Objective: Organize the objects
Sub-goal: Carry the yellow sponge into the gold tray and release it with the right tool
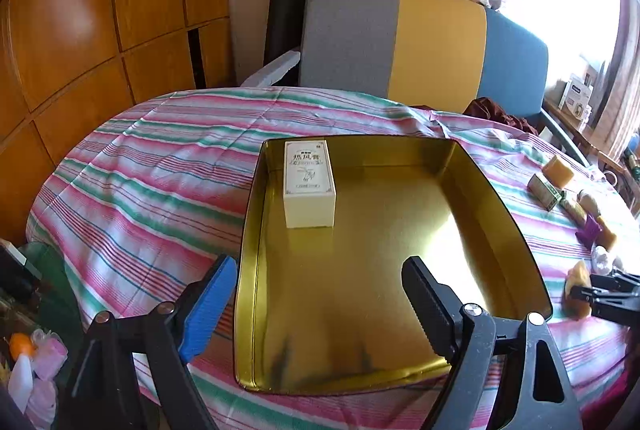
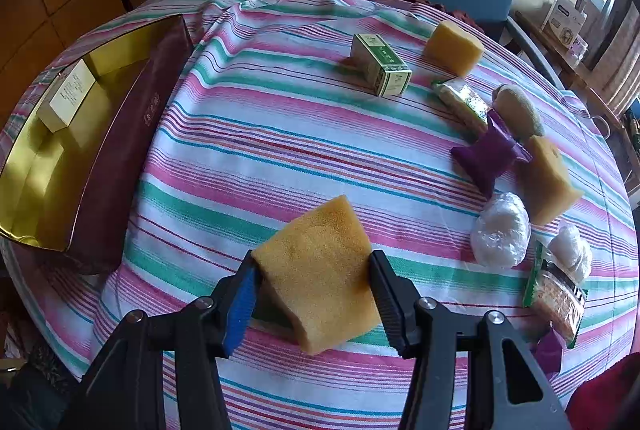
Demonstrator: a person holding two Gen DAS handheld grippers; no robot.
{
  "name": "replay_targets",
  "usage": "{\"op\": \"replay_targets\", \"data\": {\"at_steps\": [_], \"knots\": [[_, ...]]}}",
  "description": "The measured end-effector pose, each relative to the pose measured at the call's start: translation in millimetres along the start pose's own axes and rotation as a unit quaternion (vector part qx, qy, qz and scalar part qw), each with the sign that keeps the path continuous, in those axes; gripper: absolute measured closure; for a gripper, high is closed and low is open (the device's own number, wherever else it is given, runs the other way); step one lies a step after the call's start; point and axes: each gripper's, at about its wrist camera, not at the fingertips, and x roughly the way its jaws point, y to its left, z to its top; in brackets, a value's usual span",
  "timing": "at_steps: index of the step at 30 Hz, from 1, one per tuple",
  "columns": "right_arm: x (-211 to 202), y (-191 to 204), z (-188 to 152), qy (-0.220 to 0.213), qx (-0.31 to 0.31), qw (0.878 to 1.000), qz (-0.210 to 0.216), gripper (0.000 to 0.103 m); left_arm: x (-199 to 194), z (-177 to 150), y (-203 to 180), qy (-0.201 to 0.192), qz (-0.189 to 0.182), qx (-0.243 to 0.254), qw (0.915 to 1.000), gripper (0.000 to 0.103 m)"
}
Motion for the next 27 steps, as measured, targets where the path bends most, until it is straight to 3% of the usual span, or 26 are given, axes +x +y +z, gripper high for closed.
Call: {"op": "replay_targets", "data": {"at_steps": [7,13,19,27], "knots": [[-8.7,1.5,3.0,-0.012,0.028,0.999,0.012,0.049,-1.3,-9.0,5.4,0.005,0.0,-0.003,1.0,0.016],[-39.6,22.7,19.7,-0.052,0.041,0.996,0.053,0.049,-4.6,-10.8,14.7,0.002,-0.002,-0.014,0.9999,0.016],[-63.9,90.8,45.7,-0.082,-0.008,0.989,0.125,0.049,-14.0,-5.7,41.6,-0.001,-0.02,-0.064,0.9978,0.016],[-48.1,199.7,75.2,-0.07,-0.079,0.977,0.184,0.049,-23.3,-5.0,80.0,-0.01,0.027,-0.09,0.9955,0.016]]}}
